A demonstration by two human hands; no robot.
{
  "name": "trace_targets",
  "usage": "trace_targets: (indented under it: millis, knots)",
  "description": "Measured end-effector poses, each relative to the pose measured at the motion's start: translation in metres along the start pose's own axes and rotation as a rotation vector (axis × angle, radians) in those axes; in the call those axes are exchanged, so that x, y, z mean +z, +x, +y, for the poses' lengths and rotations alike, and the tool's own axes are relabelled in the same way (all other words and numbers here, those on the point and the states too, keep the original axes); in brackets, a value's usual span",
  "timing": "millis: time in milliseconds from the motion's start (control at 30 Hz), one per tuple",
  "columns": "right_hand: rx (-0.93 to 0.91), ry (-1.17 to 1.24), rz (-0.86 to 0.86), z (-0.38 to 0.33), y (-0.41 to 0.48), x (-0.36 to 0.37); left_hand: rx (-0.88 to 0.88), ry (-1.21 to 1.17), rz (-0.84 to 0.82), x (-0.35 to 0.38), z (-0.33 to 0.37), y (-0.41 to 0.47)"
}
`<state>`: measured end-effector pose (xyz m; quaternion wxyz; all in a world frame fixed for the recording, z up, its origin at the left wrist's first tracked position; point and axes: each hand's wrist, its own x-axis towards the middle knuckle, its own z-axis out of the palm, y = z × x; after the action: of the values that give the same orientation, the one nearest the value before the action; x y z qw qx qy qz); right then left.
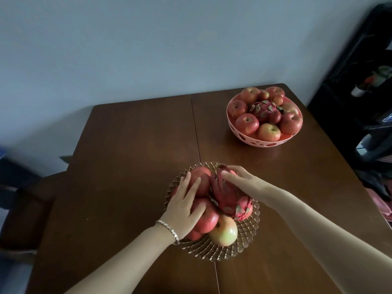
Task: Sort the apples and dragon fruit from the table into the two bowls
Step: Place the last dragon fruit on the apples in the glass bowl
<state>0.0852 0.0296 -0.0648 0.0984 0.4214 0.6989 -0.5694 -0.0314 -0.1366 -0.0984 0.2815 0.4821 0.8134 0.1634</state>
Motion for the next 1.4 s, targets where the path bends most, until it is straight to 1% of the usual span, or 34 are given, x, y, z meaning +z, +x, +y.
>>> trace_targets:
  millis: [133,200,333,467,600,633,700,733,767,833,900,933,1000,1033,1133,1233,1333,1400]
  knots:
    - [-0.041,-0.179,0.101,0.006,-0.004,0.010,0.006,0.179,-0.074,-0.011,-0.010,0.003]
    - [-0.067,-0.161,0.147,0.005,-0.002,0.012,0.029,0.204,-0.085,-0.014,-0.015,0.002]
    - [-0.018,-0.108,0.135,0.002,0.005,0.011,0.033,0.157,-0.077,-0.013,-0.021,-0.006]
    - [0.044,-0.252,0.106,0.000,0.008,0.015,0.020,0.081,-0.085,-0.009,-0.019,-0.005]
    - [0.064,-0.294,0.164,0.002,0.001,0.022,-0.047,0.021,-0.055,0.002,-0.009,-0.004]
    - [0.060,-0.276,0.167,0.003,-0.001,0.023,-0.055,0.011,-0.041,0.005,-0.008,-0.004]
    - [0.043,-0.153,0.156,0.003,-0.005,0.015,-0.093,-0.021,-0.020,0.008,-0.006,-0.003]
    - [0.035,-0.067,0.159,0.003,-0.006,0.008,-0.148,-0.066,-0.003,0.007,-0.006,-0.003]
    - [0.042,0.013,0.173,0.004,-0.006,0.000,-0.243,-0.147,0.022,0.005,-0.008,-0.002]
    - [0.138,0.132,0.166,0.010,-0.006,-0.013,-0.498,-0.382,0.081,-0.001,-0.012,0.002]
    - [0.269,0.195,0.043,0.017,-0.005,-0.012,-0.726,-0.620,0.035,-0.007,-0.018,0.004]
    - [0.310,0.229,-0.020,0.021,-0.004,-0.008,-0.785,-0.733,-0.012,-0.007,-0.020,0.005]
    - [0.320,0.296,-0.058,0.025,-0.002,-0.002,-0.808,-0.877,-0.086,-0.006,-0.024,0.008]
    - [0.303,0.303,-0.052,0.025,-0.002,0.000,-0.802,-0.892,-0.096,-0.005,-0.025,0.009]
    - [0.269,0.305,-0.040,0.027,-0.001,0.000,-0.757,-0.875,-0.079,0.001,-0.030,0.012]
    - [0.257,0.286,-0.048,0.021,0.007,-0.002,-0.737,-0.911,-0.062,0.001,-0.037,0.017]
    - [0.259,0.266,-0.045,0.001,0.021,-0.008,-0.740,-0.964,-0.037,-0.011,-0.041,0.031]
    - [0.225,0.272,-0.032,-0.019,0.033,-0.014,-0.738,-0.994,-0.015,-0.025,-0.043,0.045]
